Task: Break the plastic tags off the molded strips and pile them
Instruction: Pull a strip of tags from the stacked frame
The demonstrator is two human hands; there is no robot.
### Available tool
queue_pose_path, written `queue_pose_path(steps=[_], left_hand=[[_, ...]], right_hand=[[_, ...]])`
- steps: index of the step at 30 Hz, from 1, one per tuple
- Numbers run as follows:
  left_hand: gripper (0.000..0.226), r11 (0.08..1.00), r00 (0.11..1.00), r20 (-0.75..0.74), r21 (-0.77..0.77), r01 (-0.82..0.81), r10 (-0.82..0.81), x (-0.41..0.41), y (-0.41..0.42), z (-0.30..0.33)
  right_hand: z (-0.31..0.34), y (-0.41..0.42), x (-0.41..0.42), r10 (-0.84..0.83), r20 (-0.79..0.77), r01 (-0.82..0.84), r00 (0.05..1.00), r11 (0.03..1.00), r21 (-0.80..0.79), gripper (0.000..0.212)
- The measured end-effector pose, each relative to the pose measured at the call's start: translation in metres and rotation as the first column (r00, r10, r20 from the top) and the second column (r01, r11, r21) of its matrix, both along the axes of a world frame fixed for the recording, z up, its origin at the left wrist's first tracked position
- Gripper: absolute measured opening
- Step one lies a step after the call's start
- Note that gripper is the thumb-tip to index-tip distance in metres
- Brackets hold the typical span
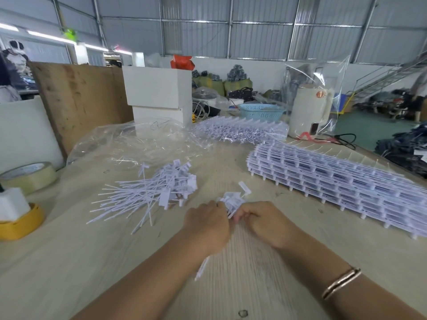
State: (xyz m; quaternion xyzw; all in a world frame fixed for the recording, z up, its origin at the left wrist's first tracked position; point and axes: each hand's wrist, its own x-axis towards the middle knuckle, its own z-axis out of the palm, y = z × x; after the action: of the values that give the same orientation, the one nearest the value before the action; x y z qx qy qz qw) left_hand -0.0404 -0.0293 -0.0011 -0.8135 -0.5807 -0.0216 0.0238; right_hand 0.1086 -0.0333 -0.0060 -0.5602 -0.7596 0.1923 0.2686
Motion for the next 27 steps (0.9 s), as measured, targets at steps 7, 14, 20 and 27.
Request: queue_pose_path(steps=[7, 14, 20, 27], left_hand=[[0.028, 1.000, 0.999, 0.039, -0.006, -0.018, 0.019, -0.003, 0.006, 0.003], [0.019, 0.980, 0.979, 0.177, 0.187, 0.071, -0.105, -0.057, 0.026, 0.036], [0.023, 0.955, 0.996, 0.092, 0.297, -0.006, -0.023, -0.142, 0.071, 0.047], [0.035, 0.984, 0.990, 0.040, 0.111, -0.137, 0.134, -0.165, 0.078, 0.001]], right_hand=[[0.000, 0.010, 0.032, -0.222, -0.258, 0.258, 0.940, 0.960, 0.113, 0.050], [-0.005, 0.013, 0.039, -0.230, -0.329, 0.258, 0.916, 0.965, 0.045, 0.045], [-0.008, 0.015, 0.032, -0.178, -0.210, 0.190, 0.961, 0.981, 0.037, 0.048], [-0.010, 0.016, 0.033, -0.180, -0.161, 0.188, 0.970, 0.981, 0.038, 0.050]])
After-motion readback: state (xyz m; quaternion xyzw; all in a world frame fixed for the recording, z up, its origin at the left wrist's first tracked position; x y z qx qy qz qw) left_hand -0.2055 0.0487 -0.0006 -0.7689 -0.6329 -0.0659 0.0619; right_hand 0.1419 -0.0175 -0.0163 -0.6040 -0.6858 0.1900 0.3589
